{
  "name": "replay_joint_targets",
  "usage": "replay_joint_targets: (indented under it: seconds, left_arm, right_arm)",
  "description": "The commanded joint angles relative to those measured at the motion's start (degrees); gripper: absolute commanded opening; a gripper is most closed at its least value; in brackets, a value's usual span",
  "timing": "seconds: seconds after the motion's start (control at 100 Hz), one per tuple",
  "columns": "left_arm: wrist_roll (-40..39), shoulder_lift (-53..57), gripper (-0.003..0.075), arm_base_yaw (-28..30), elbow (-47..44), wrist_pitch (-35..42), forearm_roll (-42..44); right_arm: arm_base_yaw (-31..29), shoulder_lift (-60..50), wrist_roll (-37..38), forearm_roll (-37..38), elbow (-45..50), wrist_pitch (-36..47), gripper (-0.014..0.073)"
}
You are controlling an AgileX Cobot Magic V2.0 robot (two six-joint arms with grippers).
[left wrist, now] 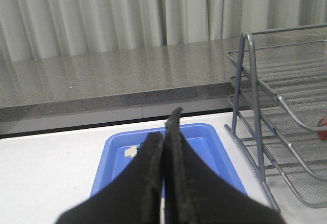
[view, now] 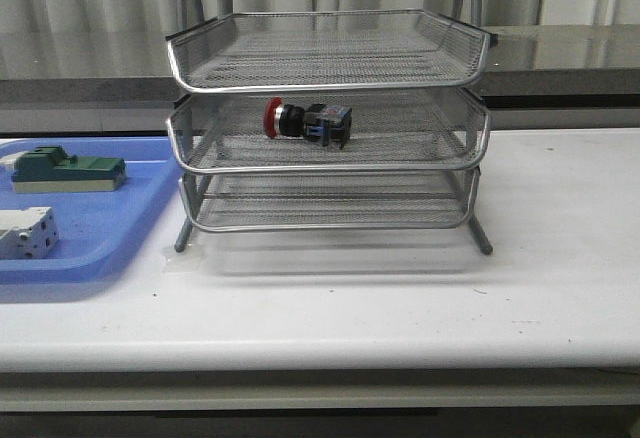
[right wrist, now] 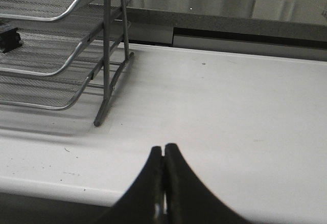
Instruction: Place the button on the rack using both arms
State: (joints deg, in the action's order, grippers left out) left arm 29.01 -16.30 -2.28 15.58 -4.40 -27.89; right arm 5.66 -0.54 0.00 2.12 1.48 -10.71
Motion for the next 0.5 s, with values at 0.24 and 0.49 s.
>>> replay_joint_targets:
  seconds: [0.24,0.49]
  left_arm:
    - [-6.99,-0.32,-0.002,-0.01,1.65,4.4,9.79]
    - [-26.96,2.36,-0.002,-0.05,0.18,4.1,27.4]
  right_arm:
    - [-0.28,-1.03,0.0,0.54,0.14,5.01,-0.0057]
    - [-0.28,-1.03,0.0,0.54,0.14,5.01,-0.0057]
